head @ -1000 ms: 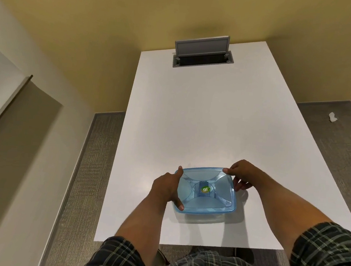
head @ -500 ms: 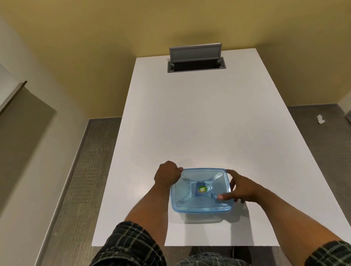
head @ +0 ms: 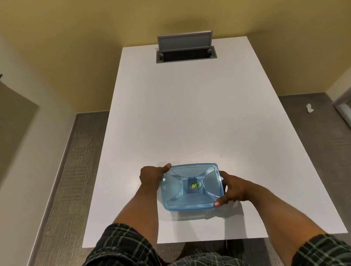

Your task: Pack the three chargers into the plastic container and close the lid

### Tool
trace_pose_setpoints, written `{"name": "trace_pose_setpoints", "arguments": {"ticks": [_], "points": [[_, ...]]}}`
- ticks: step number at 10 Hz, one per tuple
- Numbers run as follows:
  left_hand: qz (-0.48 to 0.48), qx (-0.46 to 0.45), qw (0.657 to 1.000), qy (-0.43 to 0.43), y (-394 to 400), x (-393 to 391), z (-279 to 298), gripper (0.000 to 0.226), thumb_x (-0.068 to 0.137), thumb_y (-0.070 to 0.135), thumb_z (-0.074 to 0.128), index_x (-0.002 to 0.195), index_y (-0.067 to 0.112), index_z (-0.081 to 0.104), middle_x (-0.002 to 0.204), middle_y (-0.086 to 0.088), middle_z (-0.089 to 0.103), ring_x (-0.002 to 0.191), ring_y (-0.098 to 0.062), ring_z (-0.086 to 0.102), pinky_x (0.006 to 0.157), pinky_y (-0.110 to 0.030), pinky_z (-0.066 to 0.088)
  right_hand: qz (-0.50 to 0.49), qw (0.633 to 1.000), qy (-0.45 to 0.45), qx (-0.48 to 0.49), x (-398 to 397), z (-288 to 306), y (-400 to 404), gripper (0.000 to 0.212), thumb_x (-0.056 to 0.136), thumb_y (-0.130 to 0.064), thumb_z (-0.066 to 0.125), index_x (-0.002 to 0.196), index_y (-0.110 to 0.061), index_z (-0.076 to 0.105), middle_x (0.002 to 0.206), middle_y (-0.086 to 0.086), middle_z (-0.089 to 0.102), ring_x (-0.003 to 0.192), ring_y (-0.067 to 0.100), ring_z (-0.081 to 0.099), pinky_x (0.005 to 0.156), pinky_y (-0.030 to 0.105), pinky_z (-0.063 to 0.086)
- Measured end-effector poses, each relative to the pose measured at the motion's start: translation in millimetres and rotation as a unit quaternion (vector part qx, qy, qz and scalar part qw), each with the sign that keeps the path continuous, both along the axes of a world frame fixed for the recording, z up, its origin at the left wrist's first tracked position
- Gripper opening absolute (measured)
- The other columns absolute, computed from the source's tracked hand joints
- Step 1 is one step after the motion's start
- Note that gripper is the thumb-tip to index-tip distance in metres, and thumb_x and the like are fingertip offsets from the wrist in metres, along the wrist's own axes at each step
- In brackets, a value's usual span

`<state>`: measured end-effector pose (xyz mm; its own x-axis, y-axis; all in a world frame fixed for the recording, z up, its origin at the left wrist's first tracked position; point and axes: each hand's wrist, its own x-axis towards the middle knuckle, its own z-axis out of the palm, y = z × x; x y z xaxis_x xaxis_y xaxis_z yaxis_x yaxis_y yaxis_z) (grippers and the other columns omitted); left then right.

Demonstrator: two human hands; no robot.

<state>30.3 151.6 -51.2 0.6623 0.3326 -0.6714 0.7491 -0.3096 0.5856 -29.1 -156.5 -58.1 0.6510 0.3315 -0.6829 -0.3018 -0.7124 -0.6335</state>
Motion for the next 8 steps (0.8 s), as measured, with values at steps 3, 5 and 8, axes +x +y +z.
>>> {"name": "trace_pose_setpoints", "arguments": {"ticks": [3,5,8], "points": [[0.03,0.014,0.999,0.007,-6,9,10,0.052,0.066,0.04,0.092,0.07,0.001,0.058,0.08,-0.015,0.065,0.078,-0.029,0.06,0.077,-0.038,0.051,0.007,1.0,-0.023,0.003,-1,4,-1,0.117,0.055,-0.053,0.097,0.146,-0.035,0.026,0.121,-0.012,0.058,0.081,0.011,0.073,0.057,0.037,0.063],[-0.116,0.149,0.982,-0.028,-15,5,26,0.061,0.08,0.059,0.075,0.067,0.0,0.062,0.078,-0.014,0.071,0.087,-0.031,0.068,0.078,-0.036,0.05,-0.009,1.0,0.005,-0.021,-1,8,1,0.12,0.053,-0.052,0.097,0.146,-0.032,0.025,0.113,-0.005,0.064,0.064,0.012,0.071,0.05,0.031,0.056],[-0.203,0.196,0.951,-0.126,-26,-2,50,0.06,0.09,0.064,0.057,0.107,0.009,0.072,0.111,-0.009,0.073,0.11,-0.03,0.067,0.093,-0.036,0.052,0.04,0.981,-0.062,-0.18,4,24,7,0.146,0.043,-0.081,0.082,0.161,-0.036,0.007,0.137,-0.002,0.063,0.127,0.023,0.06,0.106,0.039,0.047]]}}
